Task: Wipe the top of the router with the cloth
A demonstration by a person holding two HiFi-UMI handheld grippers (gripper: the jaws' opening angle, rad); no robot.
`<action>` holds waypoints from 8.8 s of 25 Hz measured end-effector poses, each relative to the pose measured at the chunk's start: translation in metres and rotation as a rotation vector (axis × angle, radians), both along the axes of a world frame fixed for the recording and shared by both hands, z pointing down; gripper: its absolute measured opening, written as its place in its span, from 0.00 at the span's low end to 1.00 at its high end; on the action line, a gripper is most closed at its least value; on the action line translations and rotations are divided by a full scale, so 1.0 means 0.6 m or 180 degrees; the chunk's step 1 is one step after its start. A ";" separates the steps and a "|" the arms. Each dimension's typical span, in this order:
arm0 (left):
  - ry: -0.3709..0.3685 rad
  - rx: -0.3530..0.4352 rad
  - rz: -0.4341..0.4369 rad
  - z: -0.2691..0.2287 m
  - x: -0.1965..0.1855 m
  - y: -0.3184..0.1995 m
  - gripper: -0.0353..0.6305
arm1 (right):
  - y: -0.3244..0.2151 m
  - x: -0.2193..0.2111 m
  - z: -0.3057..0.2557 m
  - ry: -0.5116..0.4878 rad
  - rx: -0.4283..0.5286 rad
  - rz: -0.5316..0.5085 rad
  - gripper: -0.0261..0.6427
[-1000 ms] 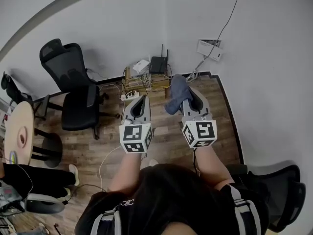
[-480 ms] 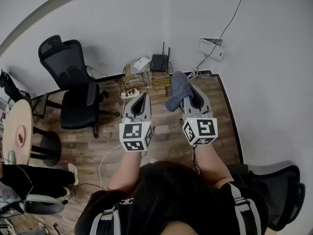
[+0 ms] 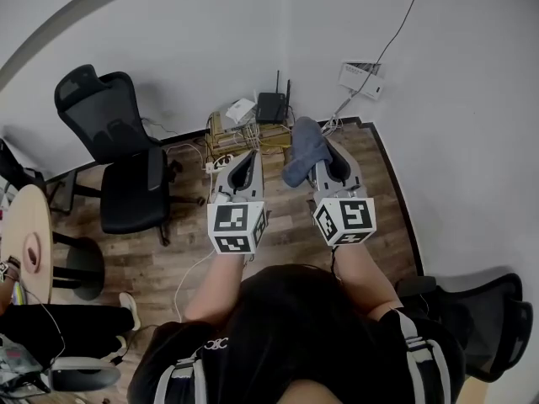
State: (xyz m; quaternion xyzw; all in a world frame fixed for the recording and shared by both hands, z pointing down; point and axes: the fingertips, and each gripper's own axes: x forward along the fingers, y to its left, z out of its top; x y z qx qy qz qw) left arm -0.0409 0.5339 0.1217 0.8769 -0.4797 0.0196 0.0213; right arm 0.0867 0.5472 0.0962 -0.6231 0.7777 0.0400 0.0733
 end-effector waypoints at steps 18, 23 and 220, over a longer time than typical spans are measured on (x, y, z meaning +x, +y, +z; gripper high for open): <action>-0.0116 0.0219 -0.0013 0.012 -0.025 -0.116 0.05 | -0.119 -0.020 -0.010 0.0137 0.0300 0.0009 0.07; -0.0113 0.0230 -0.0116 0.015 -0.001 -0.219 0.05 | -0.235 -0.007 0.005 0.0090 0.0256 -0.0135 0.07; -0.0166 -0.2903 0.0342 1.063 0.045 -1.073 0.05 | -1.424 0.051 1.245 0.4135 -0.3717 -0.1623 0.06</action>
